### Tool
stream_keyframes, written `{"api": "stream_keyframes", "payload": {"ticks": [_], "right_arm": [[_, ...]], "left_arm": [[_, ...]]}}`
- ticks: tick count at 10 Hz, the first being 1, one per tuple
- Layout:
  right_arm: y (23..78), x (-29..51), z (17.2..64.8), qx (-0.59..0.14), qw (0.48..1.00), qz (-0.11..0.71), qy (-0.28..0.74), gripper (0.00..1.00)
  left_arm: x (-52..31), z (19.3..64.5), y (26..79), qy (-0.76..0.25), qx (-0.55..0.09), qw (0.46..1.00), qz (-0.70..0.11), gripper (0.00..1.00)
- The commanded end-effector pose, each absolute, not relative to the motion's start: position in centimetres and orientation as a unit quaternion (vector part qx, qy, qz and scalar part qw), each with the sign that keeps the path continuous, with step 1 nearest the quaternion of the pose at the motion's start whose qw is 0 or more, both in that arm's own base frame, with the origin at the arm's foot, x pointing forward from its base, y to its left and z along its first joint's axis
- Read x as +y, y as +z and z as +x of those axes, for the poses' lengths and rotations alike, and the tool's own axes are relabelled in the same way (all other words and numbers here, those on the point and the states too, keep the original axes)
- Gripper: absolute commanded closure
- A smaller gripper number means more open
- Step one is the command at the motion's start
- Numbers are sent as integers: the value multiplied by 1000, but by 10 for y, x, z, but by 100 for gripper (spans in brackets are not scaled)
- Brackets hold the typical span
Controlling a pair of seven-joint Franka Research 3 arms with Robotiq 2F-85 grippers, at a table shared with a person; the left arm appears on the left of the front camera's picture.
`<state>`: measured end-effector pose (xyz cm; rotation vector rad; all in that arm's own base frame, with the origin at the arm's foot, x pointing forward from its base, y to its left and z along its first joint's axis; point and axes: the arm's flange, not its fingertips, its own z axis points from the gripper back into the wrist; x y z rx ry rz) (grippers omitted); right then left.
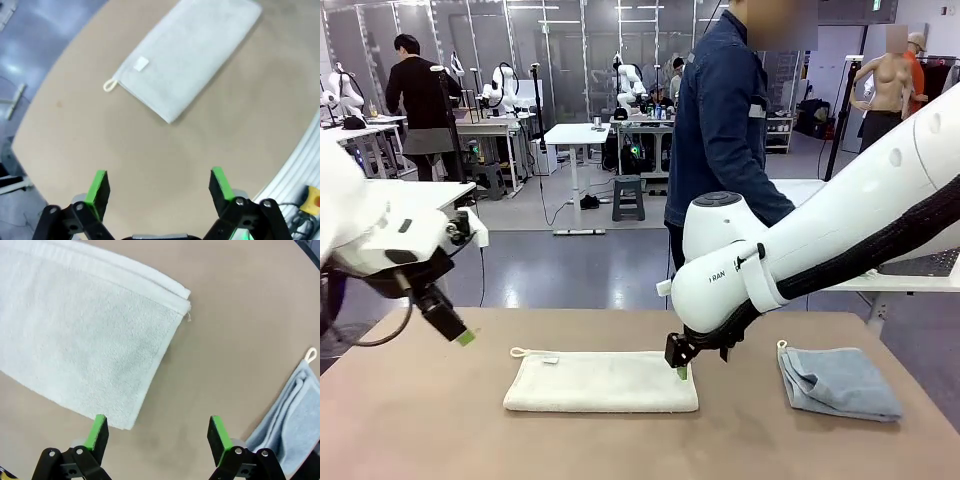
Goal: Fold the towels and place them in the basket.
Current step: When a person lays out a Towel with hook on the table, fold it in half twice.
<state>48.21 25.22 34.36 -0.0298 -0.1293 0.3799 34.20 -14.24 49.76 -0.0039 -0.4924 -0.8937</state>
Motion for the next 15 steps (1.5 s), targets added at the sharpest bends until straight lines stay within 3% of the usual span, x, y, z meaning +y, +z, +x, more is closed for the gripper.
{"api": "stream_keyframes", "payload": {"ticks": [1, 5, 8, 13, 15], "right_arm": [[336, 261, 483, -83, 985, 13, 148, 0], [324, 267, 481, -99, 984, 26, 145, 0], [319, 268, 480, -99, 986, 8, 135, 0], [326, 262, 484, -89, 983, 19, 161, 0], [318, 261, 492, -58, 993, 24, 101, 0]], "left_arm": [[-146, 307, 517, -413, -231, 881, 8, 0], [-135, 284, 614, -412, -208, 887, -5, 0], [-125, 271, 659, -393, -193, 899, -12, 0], [-123, 270, 652, -406, -211, 889, -10, 0], [-123, 270, 652, -406, -211, 889, -10, 0]]}}
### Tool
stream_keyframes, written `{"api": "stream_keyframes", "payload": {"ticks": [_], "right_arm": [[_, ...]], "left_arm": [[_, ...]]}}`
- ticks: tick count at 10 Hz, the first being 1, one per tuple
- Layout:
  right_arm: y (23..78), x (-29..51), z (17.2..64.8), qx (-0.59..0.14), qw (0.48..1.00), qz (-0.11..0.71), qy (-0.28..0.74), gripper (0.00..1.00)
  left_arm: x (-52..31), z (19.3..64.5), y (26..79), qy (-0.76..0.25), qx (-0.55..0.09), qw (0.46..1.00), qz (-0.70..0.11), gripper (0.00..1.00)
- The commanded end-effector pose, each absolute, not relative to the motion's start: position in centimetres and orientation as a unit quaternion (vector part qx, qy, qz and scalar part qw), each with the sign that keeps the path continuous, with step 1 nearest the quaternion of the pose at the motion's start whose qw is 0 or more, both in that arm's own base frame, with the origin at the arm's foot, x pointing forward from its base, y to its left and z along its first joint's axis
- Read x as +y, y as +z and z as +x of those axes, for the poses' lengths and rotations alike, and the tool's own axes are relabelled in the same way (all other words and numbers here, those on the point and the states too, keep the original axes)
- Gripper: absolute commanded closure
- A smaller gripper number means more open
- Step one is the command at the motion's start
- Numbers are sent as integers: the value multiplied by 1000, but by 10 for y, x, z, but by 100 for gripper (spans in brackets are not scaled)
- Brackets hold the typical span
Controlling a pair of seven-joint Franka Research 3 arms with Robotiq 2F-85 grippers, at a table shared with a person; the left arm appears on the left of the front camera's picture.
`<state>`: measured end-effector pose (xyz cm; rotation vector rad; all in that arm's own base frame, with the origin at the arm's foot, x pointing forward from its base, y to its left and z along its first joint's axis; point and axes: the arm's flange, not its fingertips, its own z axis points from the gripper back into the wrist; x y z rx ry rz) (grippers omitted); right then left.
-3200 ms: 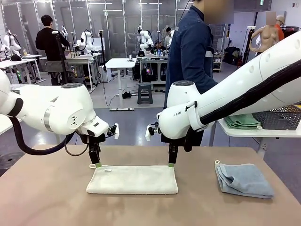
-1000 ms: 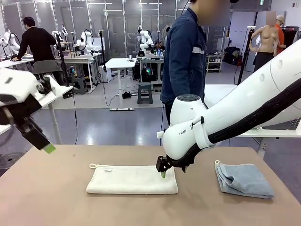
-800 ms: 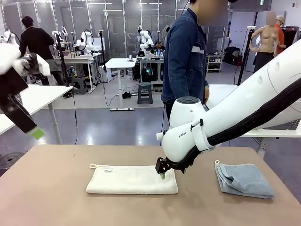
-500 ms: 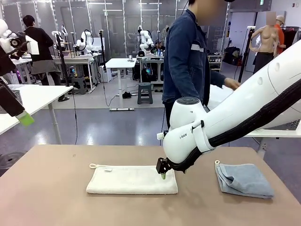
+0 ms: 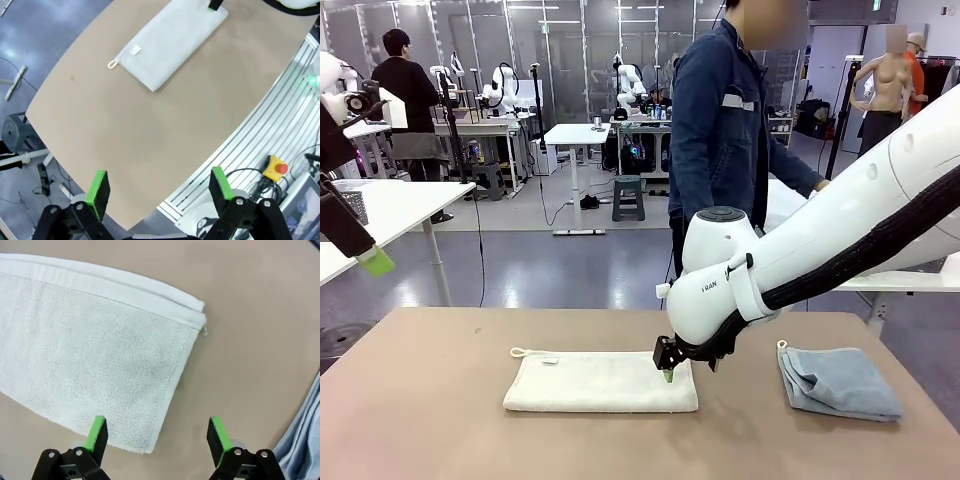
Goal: Fold the towels and place them in the basket.
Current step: When a person lays out a Towel with hook on the table, fold it in half twice.
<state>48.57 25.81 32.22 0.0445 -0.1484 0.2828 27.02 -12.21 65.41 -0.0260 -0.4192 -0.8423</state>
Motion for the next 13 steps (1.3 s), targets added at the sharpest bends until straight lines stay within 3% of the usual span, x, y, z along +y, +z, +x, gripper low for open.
{"api": "stream_keyframes", "payload": {"ticks": [1, 6, 11, 13], "right_arm": [[314, 260, 495, -61, 995, 16, 74, 0], [299, 263, 509, -52, 999, 6, -8, 0], [288, 265, 522, -38, 999, 14, -14, 0], [283, 263, 524, -31, 999, 16, -15, 18]], "left_arm": [[-123, 270, 652, -406, -211, 889, -10, 0], [-123, 270, 652, -406, -211, 889, -10, 0], [-123, 270, 652, -406, -211, 889, -10, 0], [-123, 270, 652, -406, -211, 889, -10, 0]]}}
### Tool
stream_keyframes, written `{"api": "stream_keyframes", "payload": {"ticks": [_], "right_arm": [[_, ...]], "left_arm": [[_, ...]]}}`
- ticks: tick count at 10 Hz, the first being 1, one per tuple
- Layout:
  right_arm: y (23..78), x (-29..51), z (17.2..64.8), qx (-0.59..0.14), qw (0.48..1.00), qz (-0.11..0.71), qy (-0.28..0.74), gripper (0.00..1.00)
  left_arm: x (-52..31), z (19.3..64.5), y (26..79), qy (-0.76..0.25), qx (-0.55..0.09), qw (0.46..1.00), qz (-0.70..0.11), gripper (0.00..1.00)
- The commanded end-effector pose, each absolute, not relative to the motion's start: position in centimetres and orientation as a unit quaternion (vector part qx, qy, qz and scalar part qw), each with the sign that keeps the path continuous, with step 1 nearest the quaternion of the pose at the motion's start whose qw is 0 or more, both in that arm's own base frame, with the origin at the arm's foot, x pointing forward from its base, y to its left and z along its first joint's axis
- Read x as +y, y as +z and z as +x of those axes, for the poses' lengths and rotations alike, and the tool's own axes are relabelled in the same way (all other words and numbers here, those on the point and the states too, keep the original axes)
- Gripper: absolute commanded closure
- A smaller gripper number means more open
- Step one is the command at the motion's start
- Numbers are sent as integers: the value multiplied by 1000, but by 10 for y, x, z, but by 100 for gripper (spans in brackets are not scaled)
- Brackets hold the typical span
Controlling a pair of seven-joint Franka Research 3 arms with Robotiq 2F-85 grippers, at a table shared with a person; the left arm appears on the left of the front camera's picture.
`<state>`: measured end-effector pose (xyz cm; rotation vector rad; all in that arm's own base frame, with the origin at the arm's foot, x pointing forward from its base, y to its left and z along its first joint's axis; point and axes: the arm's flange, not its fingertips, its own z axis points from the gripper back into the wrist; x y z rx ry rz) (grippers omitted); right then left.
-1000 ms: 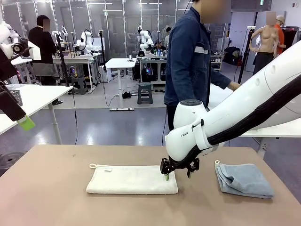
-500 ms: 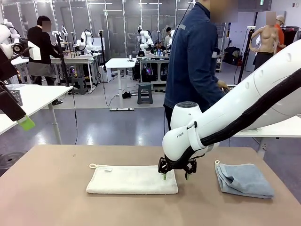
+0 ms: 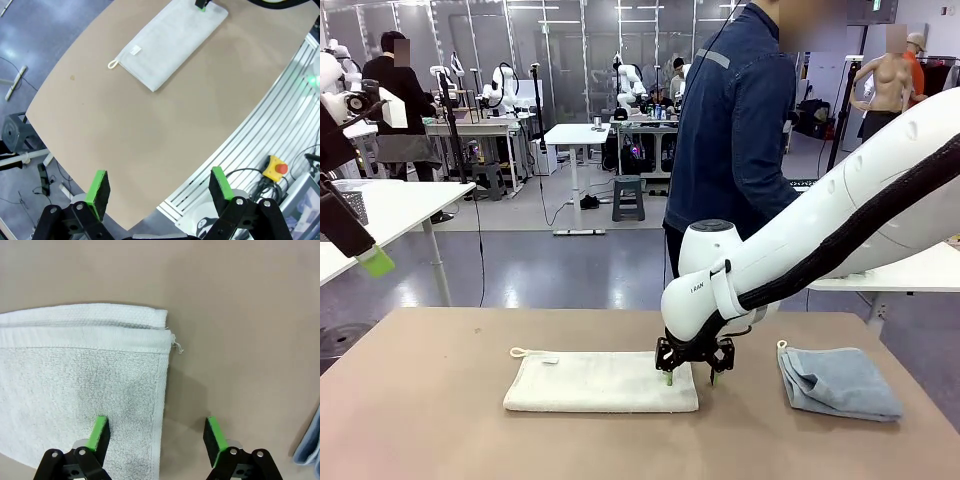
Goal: Fold the towels and place them in the basket.
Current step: When a person lays out a Towel with hook on the table, fold it in half twice.
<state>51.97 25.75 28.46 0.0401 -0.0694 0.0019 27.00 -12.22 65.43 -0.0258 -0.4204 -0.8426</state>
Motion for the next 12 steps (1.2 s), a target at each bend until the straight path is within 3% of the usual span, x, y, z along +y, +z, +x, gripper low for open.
{"api": "stream_keyframes", "payload": {"ticks": [1, 3, 5, 6, 7, 12], "right_arm": [[282, 262, 524, -30, 999, 18, -15, 52], [282, 261, 525, -28, 999, 23, -15, 100], [279, 262, 526, -24, 999, 27, -12, 100], [278, 261, 527, -21, 999, 28, -12, 94], [280, 260, 526, -23, 999, 32, -14, 100], [286, 257, 524, -25, 998, 51, 0, 100]], "left_arm": [[-123, 270, 652, -406, -211, 889, -10, 0], [-123, 270, 652, -406, -211, 889, -10, 0], [-123, 270, 652, -406, -211, 889, -10, 0], [-123, 270, 652, -406, -211, 889, -10, 0], [-123, 270, 652, -406, -211, 889, -10, 0], [-123, 270, 652, -406, -211, 889, -10, 0]]}}
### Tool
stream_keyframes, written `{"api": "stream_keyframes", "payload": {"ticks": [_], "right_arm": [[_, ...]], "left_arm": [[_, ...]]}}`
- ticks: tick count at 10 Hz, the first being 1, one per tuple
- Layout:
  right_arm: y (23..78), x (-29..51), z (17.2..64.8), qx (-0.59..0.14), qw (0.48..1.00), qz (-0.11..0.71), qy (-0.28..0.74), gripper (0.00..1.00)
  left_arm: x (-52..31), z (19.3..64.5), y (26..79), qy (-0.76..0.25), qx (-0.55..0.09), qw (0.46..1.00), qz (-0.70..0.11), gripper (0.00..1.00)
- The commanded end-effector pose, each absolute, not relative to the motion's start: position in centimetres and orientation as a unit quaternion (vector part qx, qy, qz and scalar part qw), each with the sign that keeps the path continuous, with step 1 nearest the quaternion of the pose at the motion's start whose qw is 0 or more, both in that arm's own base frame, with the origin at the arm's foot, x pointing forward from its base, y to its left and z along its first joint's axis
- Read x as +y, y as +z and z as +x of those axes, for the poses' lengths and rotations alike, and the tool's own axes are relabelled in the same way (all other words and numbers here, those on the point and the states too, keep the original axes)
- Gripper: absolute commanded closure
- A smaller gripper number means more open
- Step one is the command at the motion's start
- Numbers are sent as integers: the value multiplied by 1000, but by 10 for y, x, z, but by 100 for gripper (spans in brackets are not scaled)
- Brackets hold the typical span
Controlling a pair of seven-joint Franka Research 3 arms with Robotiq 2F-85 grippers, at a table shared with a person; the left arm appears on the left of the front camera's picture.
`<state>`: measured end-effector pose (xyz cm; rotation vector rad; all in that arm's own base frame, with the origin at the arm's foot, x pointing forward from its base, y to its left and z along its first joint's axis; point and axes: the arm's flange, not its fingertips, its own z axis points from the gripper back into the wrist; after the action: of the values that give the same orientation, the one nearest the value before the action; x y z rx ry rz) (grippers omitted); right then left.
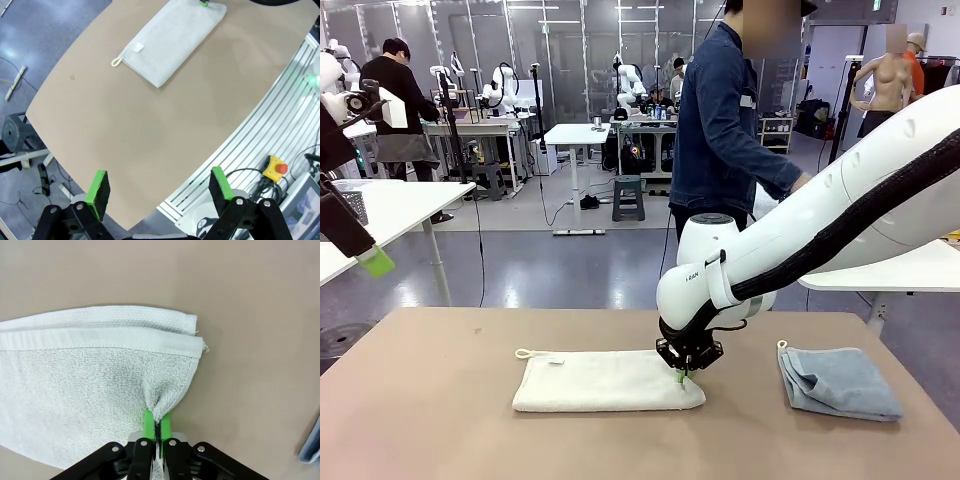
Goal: Fold the towels and place them in the basket.
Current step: When a person lays out a Towel with hook on the table, fold it in half twice.
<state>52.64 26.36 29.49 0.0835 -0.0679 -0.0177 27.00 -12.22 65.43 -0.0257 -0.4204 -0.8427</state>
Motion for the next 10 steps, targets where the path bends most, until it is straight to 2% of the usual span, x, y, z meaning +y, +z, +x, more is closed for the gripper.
{"api": "stream_keyframes", "payload": {"ticks": [1, 4, 8, 10], "right_arm": [[286, 257, 524, -25, 998, 52, 2, 100], [318, 237, 511, -51, 998, 27, 27, 100], [376, 212, 492, -94, 991, -89, 14, 100], [399, 220, 482, -114, 989, -84, 42, 100]], "left_arm": [[-123, 270, 652, -406, -211, 889, -10, 0], [-123, 270, 652, -406, -211, 889, -10, 0], [-123, 270, 652, -406, -211, 889, -10, 0], [-123, 270, 652, -406, -211, 889, -10, 0]]}}
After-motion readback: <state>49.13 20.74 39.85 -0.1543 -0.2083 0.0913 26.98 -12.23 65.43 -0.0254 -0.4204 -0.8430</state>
